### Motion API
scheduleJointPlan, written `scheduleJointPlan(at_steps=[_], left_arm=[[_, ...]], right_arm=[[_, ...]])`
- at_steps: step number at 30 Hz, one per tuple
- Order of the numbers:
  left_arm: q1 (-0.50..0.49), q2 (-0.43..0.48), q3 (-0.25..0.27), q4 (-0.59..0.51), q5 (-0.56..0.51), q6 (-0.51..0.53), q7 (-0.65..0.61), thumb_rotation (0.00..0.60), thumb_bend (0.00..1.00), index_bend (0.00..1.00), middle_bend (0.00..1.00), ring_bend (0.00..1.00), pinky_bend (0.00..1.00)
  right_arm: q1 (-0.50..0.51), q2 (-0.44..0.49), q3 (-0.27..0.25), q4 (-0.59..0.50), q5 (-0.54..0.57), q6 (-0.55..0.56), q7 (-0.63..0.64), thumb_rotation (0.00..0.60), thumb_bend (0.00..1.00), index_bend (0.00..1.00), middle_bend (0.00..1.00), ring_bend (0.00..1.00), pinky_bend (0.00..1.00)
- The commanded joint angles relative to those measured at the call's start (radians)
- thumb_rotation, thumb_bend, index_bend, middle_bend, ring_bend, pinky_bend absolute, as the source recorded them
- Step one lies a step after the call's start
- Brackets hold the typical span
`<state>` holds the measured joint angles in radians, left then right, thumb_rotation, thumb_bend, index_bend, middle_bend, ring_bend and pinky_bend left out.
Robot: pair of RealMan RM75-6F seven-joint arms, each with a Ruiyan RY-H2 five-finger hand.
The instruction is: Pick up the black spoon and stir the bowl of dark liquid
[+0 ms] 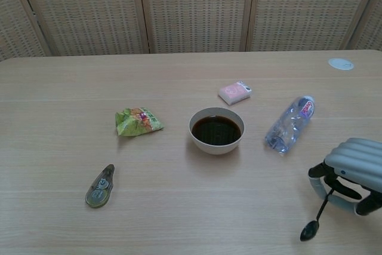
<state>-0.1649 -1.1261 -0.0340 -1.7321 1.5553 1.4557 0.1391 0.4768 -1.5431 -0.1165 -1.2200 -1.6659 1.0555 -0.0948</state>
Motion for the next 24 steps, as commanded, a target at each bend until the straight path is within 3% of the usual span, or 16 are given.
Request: scheduleJointPlan(at_steps=[1, 14, 24], left_arm=[[-0.001, 0.000, -0.001, 0.000, -0.001, -0.001, 0.000, 0.600, 0.41, 0.00, 0.00, 0.00, 0.00], [0.000, -0.003, 0.002, 0.005, -0.002, -0.004, -0.004, 0.600, 0.41, 0.00, 0.00, 0.00, 0.00], [0.003, -0.003, 0.006, 0.010, 0.004, 0.001, -0.008, 0.600, 0.41, 0.00, 0.00, 0.00, 0.00]], right_arm=[[0.005, 0.013, 0.011, -0.019, -0.003, 0.015, 0.004, 0.600, 0.64, 0.63, 0.88, 0.92, 0.99], [0.050, 0.091, 0.093, -0.124, -0.021, 0.087, -0.008, 0.600, 0.66, 0.64, 0.88, 0.92, 0.99], [0.108, 0.103, 0.197, -0.163, -0.017, 0.126, -0.125, 0.600, 0.66, 0.66, 0.88, 0.92, 0.99]])
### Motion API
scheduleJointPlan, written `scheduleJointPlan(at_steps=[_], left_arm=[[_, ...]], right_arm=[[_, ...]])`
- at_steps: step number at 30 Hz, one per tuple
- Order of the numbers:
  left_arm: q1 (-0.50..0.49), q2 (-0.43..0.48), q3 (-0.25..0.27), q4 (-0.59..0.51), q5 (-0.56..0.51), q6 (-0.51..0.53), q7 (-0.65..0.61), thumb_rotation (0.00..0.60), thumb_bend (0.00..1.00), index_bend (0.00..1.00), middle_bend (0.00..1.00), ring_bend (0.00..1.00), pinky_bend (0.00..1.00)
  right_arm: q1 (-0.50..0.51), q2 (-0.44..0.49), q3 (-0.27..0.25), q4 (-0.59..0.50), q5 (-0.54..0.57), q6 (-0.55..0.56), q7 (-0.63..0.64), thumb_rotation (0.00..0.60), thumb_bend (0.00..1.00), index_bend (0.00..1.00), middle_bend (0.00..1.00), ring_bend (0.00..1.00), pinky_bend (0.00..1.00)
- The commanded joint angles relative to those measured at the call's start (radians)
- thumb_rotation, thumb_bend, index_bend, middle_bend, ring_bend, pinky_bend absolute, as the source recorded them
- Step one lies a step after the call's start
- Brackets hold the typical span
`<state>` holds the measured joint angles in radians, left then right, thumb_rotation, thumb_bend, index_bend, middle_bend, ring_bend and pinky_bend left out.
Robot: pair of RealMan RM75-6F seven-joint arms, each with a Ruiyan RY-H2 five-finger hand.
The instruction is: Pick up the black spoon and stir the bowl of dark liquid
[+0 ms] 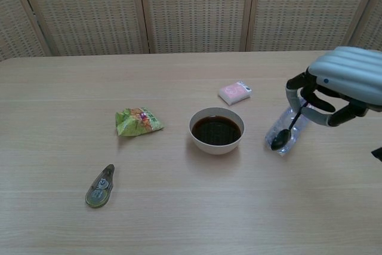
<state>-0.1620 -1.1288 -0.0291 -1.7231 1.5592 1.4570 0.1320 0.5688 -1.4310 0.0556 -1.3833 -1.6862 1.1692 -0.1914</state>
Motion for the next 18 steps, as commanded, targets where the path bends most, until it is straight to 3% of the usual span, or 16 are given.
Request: scheduleJointPlan(at_steps=[1, 10, 18], left_arm=[[0.001, -0.001, 0.001, 0.001, 0.000, -0.001, -0.001, 0.600, 0.41, 0.00, 0.00, 0.00, 0.00], [0.002, -0.003, 0.002, 0.009, -0.006, -0.004, -0.005, 0.600, 0.41, 0.00, 0.00, 0.00, 0.00], [0.002, -0.006, 0.002, 0.015, -0.013, -0.009, -0.007, 0.600, 0.41, 0.00, 0.00, 0.00, 0.00]], right_arm=[[0.022, -0.016, 0.034, 0.005, 0.003, 0.017, -0.039, 0.600, 0.66, 0.66, 0.88, 0.92, 0.99], [0.077, -0.117, 0.090, 0.127, -0.018, 0.064, -0.130, 0.600, 0.67, 0.67, 0.88, 0.92, 0.99], [0.135, -0.195, 0.102, 0.257, -0.044, 0.061, -0.222, 0.600, 0.67, 0.68, 0.89, 0.92, 0.99]])
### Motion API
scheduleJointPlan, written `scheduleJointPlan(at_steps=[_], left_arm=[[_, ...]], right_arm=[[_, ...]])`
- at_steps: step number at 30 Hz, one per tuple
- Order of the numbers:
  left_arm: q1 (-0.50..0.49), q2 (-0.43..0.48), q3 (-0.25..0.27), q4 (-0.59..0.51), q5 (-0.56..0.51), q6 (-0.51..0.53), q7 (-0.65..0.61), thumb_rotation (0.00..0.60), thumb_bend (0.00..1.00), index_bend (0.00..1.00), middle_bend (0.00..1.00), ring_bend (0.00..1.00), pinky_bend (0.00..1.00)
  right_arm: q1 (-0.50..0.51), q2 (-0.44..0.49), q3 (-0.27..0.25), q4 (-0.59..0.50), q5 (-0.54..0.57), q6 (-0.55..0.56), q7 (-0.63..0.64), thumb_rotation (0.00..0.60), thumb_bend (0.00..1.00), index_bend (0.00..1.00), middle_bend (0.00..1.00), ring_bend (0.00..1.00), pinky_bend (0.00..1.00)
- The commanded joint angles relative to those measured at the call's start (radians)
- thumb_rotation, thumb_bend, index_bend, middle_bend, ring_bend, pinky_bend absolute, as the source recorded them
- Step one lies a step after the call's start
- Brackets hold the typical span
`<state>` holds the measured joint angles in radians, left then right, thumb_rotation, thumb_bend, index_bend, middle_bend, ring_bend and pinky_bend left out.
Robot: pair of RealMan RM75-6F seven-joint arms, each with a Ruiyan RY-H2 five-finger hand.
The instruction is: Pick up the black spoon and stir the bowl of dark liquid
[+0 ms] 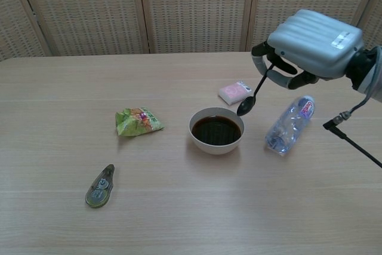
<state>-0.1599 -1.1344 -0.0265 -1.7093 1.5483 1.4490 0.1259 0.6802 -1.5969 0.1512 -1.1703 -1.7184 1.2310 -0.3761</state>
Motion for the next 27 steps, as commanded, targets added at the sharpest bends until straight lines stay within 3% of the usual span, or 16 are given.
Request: scheduleJointPlan(at_steps=[1, 27], left_arm=[[0.000, -0.001, 0.000, 0.002, -0.003, -0.002, -0.001, 0.600, 0.41, 0.00, 0.00, 0.00, 0.00], [0.025, -0.012, 0.010, 0.058, -0.026, 0.005, -0.056, 0.600, 0.41, 0.00, 0.00, 0.00, 0.00]], right_arm=[[0.031, -0.039, 0.007, 0.060, -0.017, -0.001, -0.048, 0.600, 0.67, 0.68, 0.89, 0.92, 0.99], [0.181, -0.288, -0.022, 0.502, -0.043, 0.002, -0.146, 0.600, 0.68, 0.70, 0.90, 0.92, 0.99]])
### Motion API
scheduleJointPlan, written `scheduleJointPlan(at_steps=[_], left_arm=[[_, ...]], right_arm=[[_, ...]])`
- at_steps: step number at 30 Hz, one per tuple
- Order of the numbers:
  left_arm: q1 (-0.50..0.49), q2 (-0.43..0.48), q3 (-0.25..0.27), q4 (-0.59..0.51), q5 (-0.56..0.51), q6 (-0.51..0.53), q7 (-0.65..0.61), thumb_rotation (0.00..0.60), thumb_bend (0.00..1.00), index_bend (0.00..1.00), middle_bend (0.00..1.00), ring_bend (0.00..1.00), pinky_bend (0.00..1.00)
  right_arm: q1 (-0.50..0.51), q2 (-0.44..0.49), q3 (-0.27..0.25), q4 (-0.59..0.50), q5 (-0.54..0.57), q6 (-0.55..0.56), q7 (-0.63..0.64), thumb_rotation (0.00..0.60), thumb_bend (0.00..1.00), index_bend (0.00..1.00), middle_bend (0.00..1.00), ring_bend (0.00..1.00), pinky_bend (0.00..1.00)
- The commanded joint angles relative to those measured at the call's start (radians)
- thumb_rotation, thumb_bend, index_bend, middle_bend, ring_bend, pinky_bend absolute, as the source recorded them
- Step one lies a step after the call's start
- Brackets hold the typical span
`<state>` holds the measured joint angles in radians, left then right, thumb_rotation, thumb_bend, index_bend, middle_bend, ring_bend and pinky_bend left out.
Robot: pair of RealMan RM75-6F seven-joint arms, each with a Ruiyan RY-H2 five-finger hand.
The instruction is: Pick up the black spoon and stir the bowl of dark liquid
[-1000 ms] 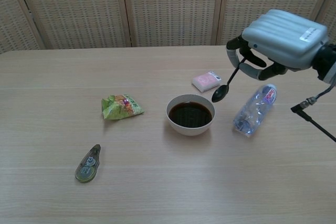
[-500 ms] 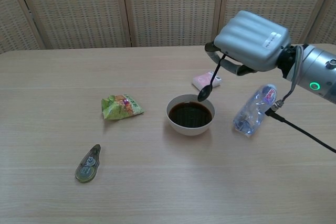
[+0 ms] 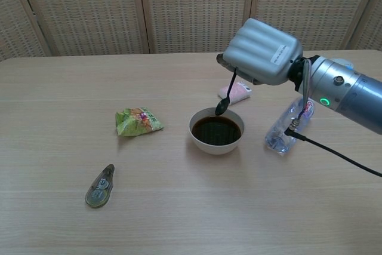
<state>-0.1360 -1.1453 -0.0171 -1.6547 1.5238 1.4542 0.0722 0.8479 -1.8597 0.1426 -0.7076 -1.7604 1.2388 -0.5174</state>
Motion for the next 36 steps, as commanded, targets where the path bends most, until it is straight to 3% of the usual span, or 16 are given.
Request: scheduleJointPlan(at_steps=[1, 22, 36], left_arm=[[0.002, -0.002, 0.002, 0.005, -0.001, -0.001, -0.004, 0.600, 0.41, 0.00, 0.00, 0.00, 0.00], [0.015, -0.010, 0.006, 0.036, -0.015, -0.005, -0.034, 0.600, 0.41, 0.00, 0.00, 0.00, 0.00], [0.015, -0.014, 0.004, 0.039, -0.019, -0.011, -0.033, 0.600, 0.41, 0.00, 0.00, 0.00, 0.00]], right_arm=[[0.016, -0.032, -0.019, 0.055, -0.002, -0.007, -0.004, 0.600, 0.68, 0.70, 0.90, 0.92, 0.99], [0.059, -0.177, -0.137, 0.314, -0.053, 0.010, -0.023, 0.600, 0.69, 0.71, 0.90, 0.92, 0.99], [0.052, -0.218, -0.194, 0.427, -0.058, 0.024, 0.029, 0.600, 0.69, 0.72, 0.90, 0.92, 0.99]])
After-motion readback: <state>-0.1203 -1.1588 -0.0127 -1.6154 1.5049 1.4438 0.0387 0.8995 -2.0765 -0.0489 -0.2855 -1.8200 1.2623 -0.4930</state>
